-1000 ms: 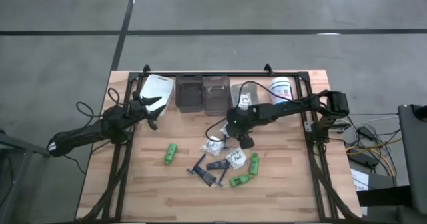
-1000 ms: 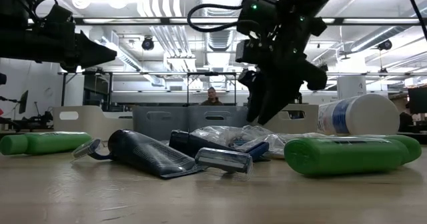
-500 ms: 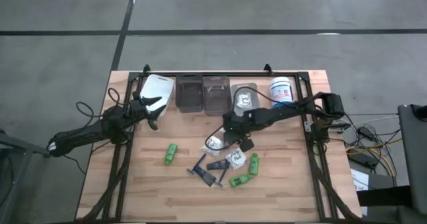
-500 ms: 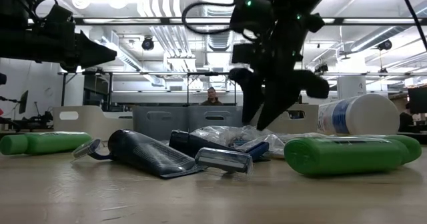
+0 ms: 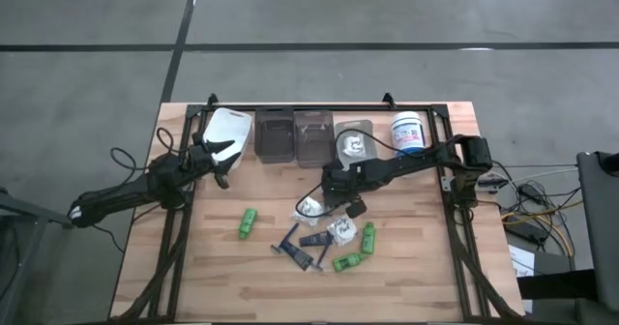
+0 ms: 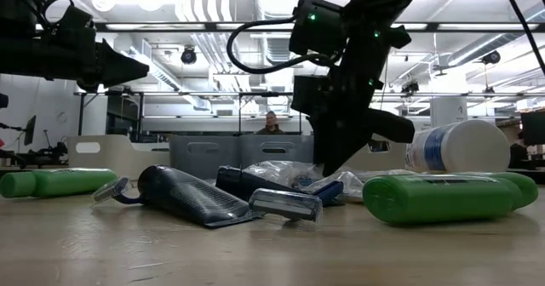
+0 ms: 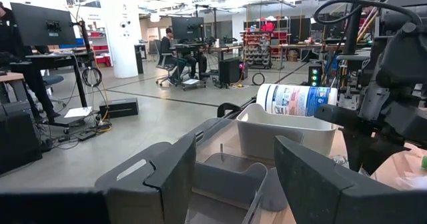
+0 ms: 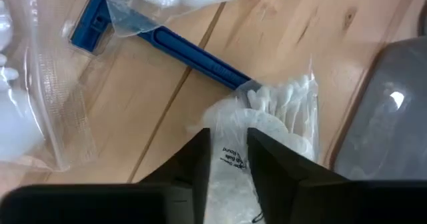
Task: Pick & Place Travel size toiletries
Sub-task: Put the top cotton pack into the grey bin
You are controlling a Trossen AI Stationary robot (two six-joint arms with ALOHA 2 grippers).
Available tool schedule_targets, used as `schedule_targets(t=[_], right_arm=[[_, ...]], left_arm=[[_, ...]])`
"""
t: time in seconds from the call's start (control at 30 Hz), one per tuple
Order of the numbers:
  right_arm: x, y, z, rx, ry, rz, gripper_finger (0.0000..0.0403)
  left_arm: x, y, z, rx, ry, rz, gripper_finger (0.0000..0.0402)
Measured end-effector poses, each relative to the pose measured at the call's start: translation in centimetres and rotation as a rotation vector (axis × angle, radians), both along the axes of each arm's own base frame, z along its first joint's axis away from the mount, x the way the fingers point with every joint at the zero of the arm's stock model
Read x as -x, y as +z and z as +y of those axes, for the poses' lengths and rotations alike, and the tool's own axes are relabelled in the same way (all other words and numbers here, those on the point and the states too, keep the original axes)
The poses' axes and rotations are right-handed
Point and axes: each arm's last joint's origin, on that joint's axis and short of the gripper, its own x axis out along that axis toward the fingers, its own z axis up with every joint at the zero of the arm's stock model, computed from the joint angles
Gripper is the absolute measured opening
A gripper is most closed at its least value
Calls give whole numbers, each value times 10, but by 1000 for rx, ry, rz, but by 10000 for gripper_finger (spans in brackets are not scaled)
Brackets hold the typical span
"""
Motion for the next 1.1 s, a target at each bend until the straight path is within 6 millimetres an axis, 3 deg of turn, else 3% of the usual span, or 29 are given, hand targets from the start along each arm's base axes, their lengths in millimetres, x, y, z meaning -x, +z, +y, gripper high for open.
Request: schedule_targets(t=[0.17, 0.53, 0.73, 1.1], right_arm=[[1, -1, 0, -4, -9, 5, 17], [4, 15, 4, -146, 38, -26, 9], [10, 41, 4, -148, 45, -101, 8], [39, 108, 3, -147, 56, -295, 8]], left_arm=[[0, 0, 0, 0, 0, 0, 207], [0, 0, 0, 0, 0, 0, 207], [0, 0, 0, 0, -1, 0, 206], [0, 0, 0, 0, -1, 0, 207]])
